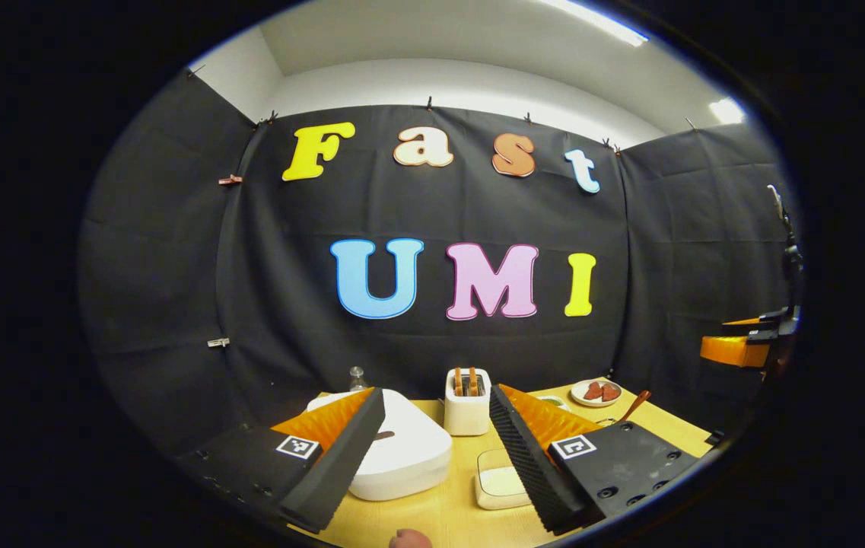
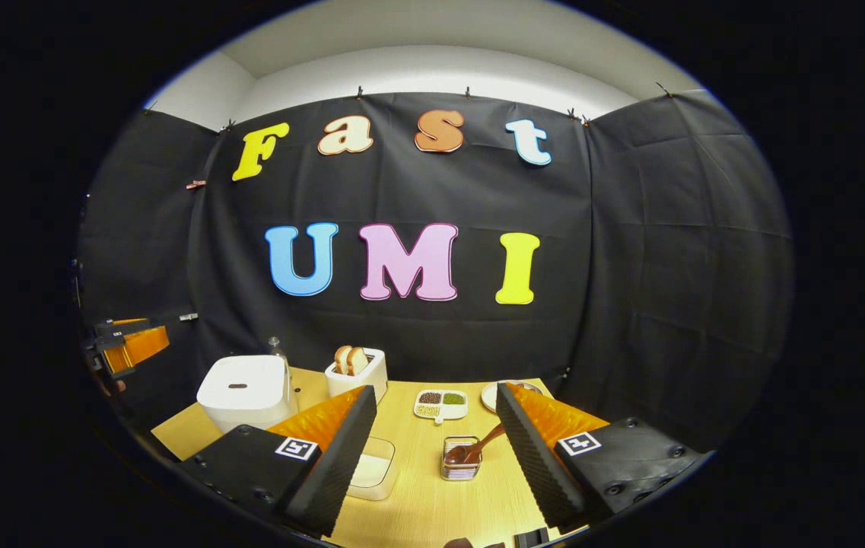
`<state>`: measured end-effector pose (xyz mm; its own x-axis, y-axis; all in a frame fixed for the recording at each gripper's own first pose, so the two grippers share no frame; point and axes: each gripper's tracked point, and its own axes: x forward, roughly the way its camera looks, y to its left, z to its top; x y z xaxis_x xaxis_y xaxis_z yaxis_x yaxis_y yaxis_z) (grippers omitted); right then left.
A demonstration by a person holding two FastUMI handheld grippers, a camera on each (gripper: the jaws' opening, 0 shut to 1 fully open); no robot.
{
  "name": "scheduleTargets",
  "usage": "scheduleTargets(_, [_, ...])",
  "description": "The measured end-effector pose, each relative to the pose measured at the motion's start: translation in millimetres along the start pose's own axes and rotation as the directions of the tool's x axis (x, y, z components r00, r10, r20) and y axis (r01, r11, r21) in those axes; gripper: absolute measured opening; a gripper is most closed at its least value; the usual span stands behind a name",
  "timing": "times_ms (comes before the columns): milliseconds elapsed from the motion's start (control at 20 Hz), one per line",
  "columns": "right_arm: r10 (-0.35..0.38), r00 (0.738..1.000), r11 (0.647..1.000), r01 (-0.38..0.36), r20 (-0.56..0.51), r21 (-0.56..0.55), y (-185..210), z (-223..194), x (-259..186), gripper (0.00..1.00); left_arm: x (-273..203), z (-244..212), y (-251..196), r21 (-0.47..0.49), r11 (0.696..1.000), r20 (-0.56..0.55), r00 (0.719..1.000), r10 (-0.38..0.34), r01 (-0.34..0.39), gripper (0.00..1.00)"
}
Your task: Close the left gripper, press the button to open the rice cooker; take a wooden spoon from the chopstick holder with the right hand, scoop a spoonful of rice and pour it into the rice cooker, then put the wooden spoon back into the chopstick holder.
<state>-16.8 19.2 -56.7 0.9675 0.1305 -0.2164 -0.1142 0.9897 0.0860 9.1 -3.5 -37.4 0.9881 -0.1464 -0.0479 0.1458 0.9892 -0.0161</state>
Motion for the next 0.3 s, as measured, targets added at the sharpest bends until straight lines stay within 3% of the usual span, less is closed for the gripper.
scheduleTargets(300, [0.017, 1.0, 1.0, -0.017, 0.009, -0.012, 6, 2, -5, 0.99, -14, -2, 4, -0.003, 1.0, -0.003, 1.0, 0.01, -0.01, 0.95])
